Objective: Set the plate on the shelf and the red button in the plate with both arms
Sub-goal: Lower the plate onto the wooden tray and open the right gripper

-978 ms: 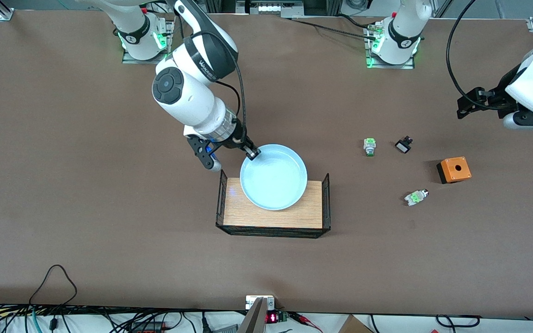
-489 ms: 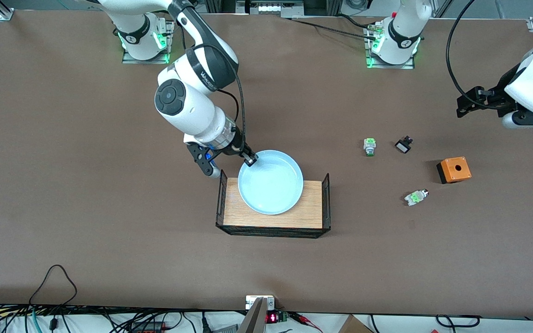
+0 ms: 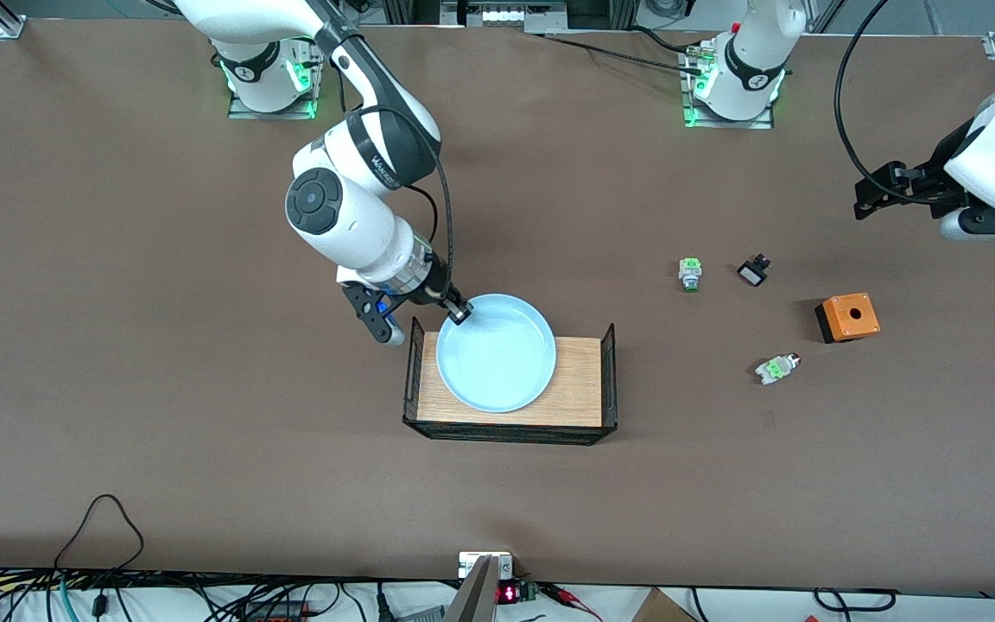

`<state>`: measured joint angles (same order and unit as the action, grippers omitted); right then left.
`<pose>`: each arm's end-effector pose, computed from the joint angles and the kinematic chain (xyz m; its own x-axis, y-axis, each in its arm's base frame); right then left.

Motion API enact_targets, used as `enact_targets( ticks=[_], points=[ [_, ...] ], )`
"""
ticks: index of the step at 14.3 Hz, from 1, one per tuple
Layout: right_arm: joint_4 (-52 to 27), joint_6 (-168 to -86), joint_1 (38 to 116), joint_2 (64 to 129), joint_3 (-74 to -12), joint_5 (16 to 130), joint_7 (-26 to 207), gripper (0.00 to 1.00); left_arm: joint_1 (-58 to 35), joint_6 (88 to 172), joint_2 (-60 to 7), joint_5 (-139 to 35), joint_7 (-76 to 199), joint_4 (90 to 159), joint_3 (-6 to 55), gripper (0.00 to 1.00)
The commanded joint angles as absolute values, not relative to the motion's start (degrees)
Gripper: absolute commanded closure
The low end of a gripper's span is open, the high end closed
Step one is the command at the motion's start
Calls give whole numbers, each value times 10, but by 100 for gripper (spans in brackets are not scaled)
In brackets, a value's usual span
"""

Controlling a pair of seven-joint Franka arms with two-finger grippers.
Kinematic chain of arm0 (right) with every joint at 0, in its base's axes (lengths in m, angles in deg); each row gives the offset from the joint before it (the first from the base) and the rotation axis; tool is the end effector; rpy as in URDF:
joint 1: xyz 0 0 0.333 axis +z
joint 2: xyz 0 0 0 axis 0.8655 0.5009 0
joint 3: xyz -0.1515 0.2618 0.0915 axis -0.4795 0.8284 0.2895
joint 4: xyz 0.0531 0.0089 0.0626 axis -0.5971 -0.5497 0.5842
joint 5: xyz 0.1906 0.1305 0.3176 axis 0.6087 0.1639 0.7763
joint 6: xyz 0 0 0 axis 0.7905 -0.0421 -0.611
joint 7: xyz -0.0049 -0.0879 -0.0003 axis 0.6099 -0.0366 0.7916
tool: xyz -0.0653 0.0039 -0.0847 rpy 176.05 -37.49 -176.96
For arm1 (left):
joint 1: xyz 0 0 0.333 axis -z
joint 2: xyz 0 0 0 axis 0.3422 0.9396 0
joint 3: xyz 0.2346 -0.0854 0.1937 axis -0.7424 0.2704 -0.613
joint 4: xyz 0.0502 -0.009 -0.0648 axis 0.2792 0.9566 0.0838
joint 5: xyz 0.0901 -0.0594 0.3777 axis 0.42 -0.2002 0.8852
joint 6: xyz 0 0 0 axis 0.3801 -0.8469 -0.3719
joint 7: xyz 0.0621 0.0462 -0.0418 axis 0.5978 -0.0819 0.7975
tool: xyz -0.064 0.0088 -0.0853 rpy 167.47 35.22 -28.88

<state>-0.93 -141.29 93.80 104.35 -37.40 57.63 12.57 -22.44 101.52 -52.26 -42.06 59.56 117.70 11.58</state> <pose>0.5916 0.4110 0.3665 0.6382 -0.7249 -0.2592 -0.7693 -0.5876 -0.2507 0.5481 -0.0282 0.5979 0.9965 0.0241 -0.0804 0.0228 -0.9996 -0.0172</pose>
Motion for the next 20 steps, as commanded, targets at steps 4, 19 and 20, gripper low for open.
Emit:
enact_targets(
  ticks=[4,19,20],
  points=[
    [7,-1456,942,1065,-374,581,133,100,-223,1004,-512,-421,595,1157,116,0],
    [12,-1450,956,1066,-374,579,132,0,-229,1002,-512,-422,596,1158,115,0],
    [12,-1446,959,1057,-375,578,131,0,-229,1002,-512,-423,601,1158,115,0]
  ],
)
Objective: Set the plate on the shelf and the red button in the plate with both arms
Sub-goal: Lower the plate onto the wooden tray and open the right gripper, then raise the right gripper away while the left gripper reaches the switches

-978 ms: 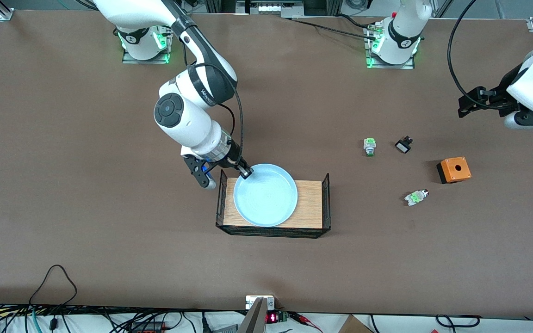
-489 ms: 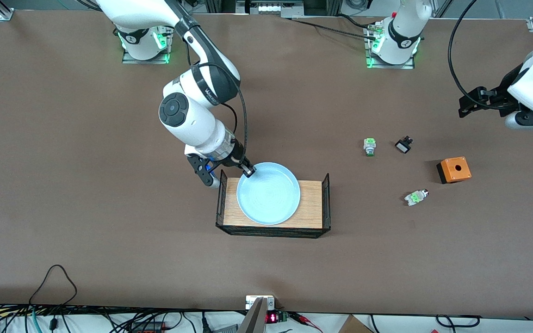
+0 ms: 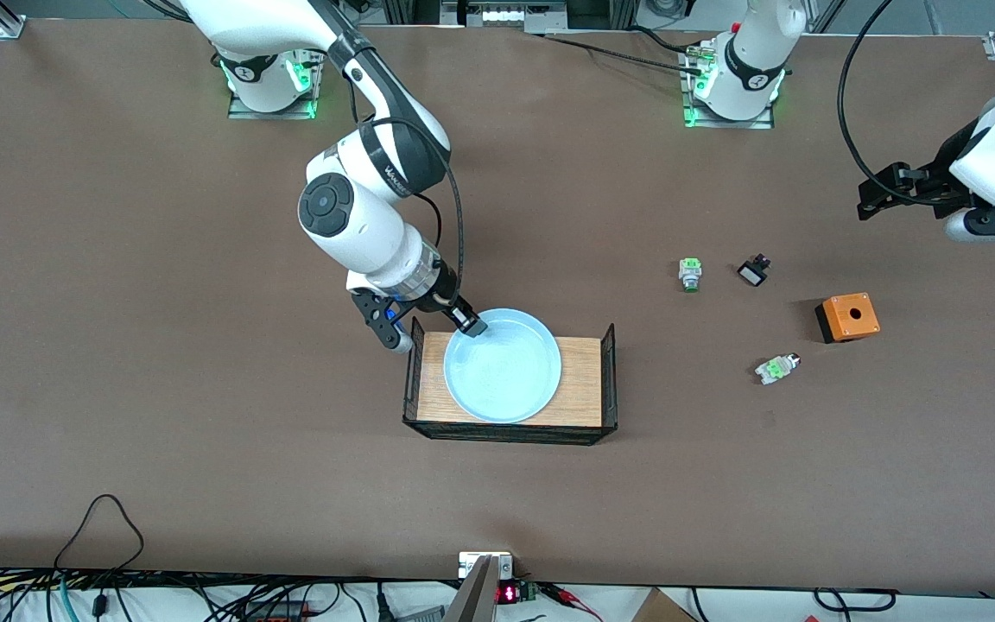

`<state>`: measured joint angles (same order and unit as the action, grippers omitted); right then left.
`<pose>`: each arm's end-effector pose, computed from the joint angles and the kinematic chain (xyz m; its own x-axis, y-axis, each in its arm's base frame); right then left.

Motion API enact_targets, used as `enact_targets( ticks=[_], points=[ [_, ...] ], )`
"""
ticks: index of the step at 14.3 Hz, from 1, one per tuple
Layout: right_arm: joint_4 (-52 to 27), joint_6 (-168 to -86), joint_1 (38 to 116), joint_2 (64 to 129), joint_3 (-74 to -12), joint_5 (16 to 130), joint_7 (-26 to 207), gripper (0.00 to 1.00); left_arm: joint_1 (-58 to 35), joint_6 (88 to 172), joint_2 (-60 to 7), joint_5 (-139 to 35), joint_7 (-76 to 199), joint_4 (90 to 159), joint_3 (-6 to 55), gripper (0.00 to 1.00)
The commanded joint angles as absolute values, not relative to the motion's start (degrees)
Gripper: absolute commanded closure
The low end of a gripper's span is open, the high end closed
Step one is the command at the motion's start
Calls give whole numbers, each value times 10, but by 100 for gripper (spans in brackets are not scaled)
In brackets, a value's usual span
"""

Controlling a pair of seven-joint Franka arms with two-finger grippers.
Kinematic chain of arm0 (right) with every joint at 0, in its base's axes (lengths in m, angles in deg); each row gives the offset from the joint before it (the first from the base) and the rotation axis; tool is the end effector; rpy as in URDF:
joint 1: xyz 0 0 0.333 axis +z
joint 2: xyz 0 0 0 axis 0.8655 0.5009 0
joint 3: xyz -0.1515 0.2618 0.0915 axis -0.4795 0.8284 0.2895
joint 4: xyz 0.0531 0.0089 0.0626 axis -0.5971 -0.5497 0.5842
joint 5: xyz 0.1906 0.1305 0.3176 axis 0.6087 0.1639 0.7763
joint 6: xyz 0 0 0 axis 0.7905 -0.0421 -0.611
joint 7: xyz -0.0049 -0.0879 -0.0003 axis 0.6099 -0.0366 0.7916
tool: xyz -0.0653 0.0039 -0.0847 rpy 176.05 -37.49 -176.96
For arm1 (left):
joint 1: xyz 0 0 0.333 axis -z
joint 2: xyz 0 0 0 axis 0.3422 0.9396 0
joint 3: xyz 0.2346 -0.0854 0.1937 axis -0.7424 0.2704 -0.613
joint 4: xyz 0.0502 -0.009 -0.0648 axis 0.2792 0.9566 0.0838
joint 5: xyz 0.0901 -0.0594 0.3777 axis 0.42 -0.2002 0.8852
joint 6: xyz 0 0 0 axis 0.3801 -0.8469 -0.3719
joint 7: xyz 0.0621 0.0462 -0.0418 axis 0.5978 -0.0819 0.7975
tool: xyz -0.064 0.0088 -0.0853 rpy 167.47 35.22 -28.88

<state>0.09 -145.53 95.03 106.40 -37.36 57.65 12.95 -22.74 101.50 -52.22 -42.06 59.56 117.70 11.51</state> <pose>0.5930 0.4269 0.3568 0.6540 -0.7175 -0.2395 -0.7527 -0.5857 -0.3006 0.5484 -0.0246 0.5975 0.9962 0.0306 -0.0814 0.0293 -0.9994 -0.0172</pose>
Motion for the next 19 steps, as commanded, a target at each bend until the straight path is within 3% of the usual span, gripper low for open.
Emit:
enact_targets(
  ticks=[1,9,14,19],
  points=[
    [12,-1434,959,1047,-375,578,130,0,-229,1002,-511,-423,597,1158,115,0],
    [13,-1269,947,942,-399,540,139,0,-242,951,-457,-421,443,1158,111,0],
    [13,-1167,919,891,-399,419,197,0,-251,1039,-403,-416,281,1165,109,0],
    [13,-1075,850,862,-398,297,407,0,-254,1117,-336,-401,199,1178,110,0]
  ],
)
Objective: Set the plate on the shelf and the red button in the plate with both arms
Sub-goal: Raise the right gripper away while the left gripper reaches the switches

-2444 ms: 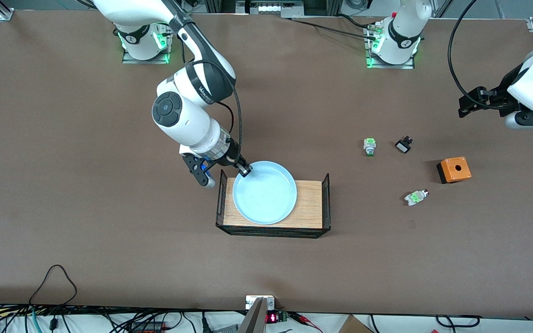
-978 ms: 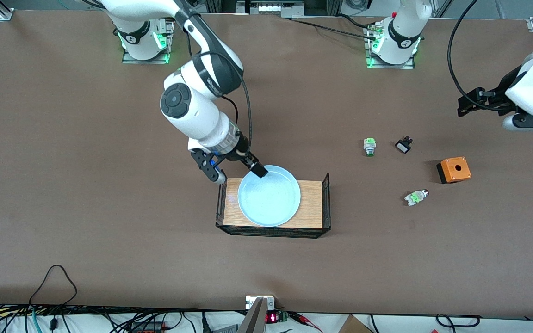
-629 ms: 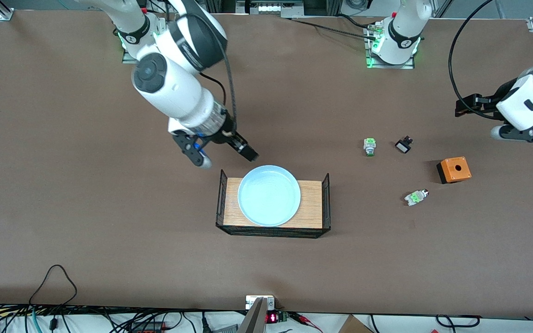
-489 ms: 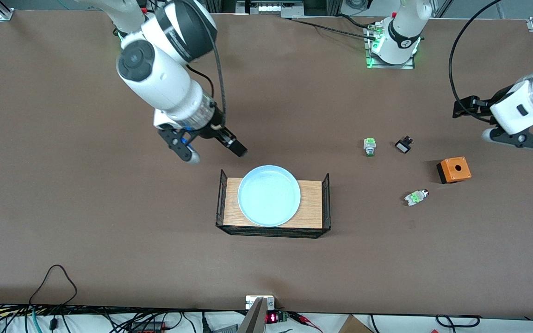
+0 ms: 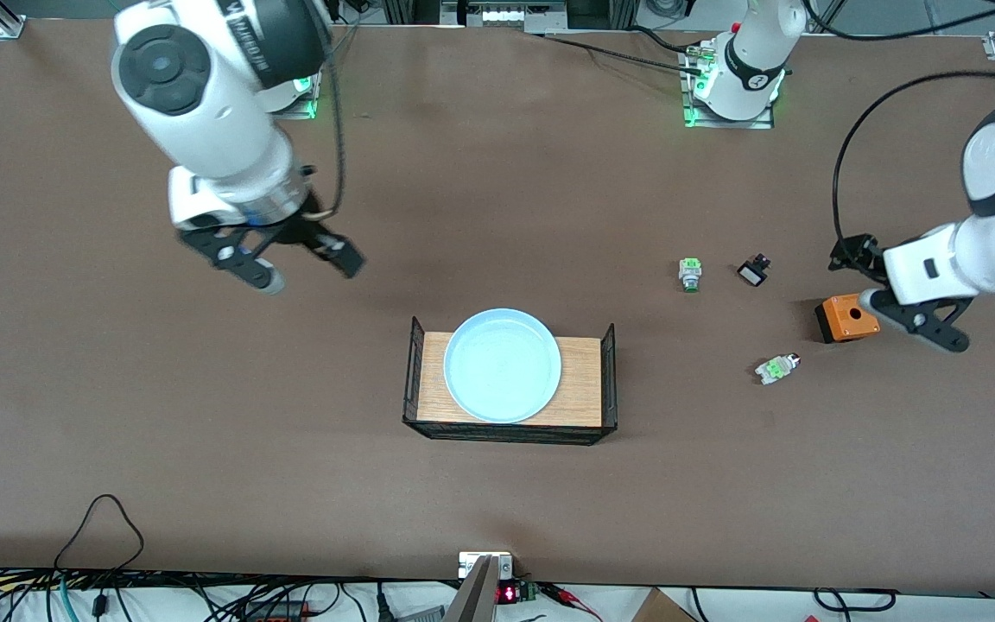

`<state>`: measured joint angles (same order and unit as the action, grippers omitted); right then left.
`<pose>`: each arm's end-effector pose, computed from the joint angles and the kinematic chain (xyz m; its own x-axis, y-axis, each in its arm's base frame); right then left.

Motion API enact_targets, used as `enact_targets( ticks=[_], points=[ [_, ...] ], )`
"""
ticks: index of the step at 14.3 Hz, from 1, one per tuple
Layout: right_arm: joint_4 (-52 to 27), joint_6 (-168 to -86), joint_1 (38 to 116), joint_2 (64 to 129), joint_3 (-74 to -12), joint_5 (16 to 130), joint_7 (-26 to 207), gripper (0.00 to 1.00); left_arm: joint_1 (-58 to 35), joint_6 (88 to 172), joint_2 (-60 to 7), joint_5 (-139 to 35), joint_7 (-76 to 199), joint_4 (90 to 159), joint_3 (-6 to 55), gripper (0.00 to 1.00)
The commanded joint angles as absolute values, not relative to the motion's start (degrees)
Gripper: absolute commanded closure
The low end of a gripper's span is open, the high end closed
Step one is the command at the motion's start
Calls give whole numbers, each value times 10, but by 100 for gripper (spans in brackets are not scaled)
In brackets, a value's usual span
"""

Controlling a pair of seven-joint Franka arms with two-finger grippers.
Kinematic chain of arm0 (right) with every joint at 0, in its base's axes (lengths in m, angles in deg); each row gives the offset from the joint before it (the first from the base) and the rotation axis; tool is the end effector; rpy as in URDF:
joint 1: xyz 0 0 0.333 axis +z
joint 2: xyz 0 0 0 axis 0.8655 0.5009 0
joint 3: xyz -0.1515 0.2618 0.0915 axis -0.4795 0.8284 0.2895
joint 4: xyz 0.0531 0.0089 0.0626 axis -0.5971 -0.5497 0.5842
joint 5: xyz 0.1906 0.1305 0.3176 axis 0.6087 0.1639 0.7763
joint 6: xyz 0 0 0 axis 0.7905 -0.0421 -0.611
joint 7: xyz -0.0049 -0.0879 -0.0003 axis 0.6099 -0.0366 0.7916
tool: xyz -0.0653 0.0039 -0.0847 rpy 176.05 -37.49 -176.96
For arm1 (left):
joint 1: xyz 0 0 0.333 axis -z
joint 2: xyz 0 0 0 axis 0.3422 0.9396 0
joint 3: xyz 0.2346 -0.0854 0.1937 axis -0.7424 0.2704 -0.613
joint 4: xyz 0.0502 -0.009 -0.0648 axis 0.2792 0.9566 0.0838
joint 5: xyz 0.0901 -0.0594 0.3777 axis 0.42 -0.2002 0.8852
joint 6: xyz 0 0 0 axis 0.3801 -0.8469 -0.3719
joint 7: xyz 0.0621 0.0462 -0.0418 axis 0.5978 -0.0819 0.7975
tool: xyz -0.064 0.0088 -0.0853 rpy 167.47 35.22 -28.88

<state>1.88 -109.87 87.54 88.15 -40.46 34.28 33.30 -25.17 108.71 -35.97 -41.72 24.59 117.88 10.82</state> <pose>0.5811 0.2683 0.5293 0.8932 -0.4488 0.0288 -0.4497 -0.8922 0.0408 0.6165 0.0107 0.4390 0.8386 -0.5055 -0.2031 -0.4890 -0.8628 0.1283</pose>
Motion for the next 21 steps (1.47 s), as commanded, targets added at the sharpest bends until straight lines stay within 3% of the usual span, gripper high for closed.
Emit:
enact_targets(
  ticks=[1,8,13,21],
  points=[
    [12,-1073,831,857,-398,288,437,0,-254,1148,-326,-398,173,1190,110,0],
    [11,-1066,663,826,-396,293,747,0,-256,1400,-260,-396,27,1290,110,0],
    [9,-1034,610,811,-402,298,840,0,-256,1556,-243,-396,2,1374,109,0],
    [-87,-1066,611,736,-430,347,851,0,-256,1629,-180,-396,-4,1372,110,0]
  ],
)
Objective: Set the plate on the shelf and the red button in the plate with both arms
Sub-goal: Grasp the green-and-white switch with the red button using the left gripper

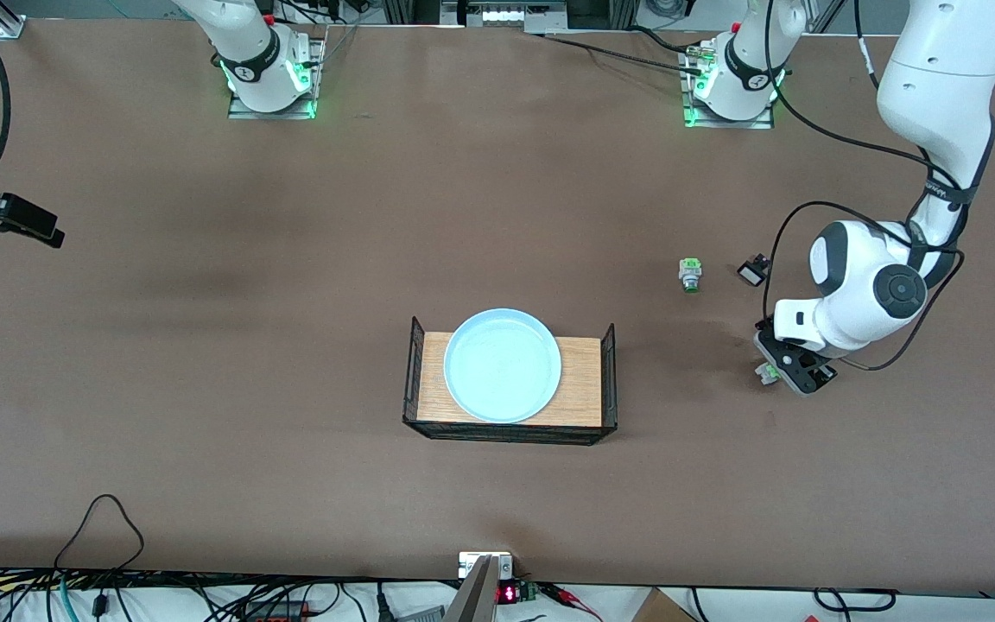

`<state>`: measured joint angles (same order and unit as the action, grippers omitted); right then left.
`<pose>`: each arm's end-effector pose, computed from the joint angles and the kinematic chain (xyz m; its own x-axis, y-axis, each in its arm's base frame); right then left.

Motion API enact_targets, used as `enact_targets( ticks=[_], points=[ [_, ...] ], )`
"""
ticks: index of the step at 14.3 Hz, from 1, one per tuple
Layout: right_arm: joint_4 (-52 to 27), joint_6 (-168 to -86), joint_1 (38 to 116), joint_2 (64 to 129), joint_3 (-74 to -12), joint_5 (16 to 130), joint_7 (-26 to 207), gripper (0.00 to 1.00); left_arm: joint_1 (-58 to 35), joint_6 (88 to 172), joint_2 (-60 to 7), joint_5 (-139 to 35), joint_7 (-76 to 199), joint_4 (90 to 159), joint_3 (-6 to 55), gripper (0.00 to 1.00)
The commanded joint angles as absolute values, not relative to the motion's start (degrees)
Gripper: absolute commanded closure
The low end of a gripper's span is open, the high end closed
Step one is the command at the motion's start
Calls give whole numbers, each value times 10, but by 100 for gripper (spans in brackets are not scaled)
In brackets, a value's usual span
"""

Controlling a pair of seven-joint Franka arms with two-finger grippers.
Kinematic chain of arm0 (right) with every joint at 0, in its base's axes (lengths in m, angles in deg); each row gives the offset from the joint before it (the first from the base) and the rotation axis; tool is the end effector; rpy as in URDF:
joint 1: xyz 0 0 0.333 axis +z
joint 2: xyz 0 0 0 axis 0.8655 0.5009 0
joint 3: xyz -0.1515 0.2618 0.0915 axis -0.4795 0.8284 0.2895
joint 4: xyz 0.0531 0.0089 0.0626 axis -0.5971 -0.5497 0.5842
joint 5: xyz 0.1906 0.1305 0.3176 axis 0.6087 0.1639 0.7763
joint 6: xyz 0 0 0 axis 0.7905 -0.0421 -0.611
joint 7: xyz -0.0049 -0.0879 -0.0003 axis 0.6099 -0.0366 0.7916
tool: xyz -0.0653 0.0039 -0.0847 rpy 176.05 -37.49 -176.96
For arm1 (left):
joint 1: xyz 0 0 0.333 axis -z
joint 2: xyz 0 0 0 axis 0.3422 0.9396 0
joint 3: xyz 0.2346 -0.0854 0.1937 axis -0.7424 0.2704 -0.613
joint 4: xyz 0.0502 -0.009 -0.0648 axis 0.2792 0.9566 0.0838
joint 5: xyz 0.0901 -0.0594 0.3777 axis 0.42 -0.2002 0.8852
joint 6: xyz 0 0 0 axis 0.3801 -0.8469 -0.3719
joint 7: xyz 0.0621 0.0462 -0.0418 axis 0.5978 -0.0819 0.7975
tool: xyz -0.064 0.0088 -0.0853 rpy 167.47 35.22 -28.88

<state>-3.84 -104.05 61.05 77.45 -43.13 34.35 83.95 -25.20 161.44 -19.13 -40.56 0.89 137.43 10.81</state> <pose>0.5779 -0.0460 0.5870 0.9950 -0.0964 -0.0279 -0.0952 -0.9946 0.0419 0.6182 0.0057 0.1794 0.5762 -0.8160 0.0455 -0.8161 -0.5775 -0.0219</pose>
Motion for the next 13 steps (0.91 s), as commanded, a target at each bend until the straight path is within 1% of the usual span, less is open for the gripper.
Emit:
enact_targets(
  ticks=[1,2,3,5,6,8,10,12,13],
  points=[
    [-88,-1070,613,734,-428,346,851,0,-256,1629,-179,-396,-8,1371,110,0],
    [-86,-1067,613,733,-426,348,850,0,-256,1629,-178,-396,-9,1371,109,0],
    [-85,-1063,613,730,-426,348,846,0,-256,1629,-176,-396,-9,1369,110,6],
    [-83,-1058,612,727,-426,348,850,0,-256,1628,-177,-396,-24,1368,110,38],
    [-82,-1057,611,728,-427,348,854,0,-258,1628,-177,-396,-25,1367,109,51],
    [-72,-1053,612,732,-426,348,854,0,-260,1627,-178,-396,-25,1366,110,68],
    [-70,-1053,612,733,-426,352,853,0,-260,1623,-184,-396,-23,1365,110,74],
    [-70,-1052,612,733,-425,353,853,0,-258,1605,-203,-396,-23,1364,111,76],
    [-70,-1053,612,733,-425,352,854,0,-257,1579,-217,-396,-22,1355,114,77]
  ],
)
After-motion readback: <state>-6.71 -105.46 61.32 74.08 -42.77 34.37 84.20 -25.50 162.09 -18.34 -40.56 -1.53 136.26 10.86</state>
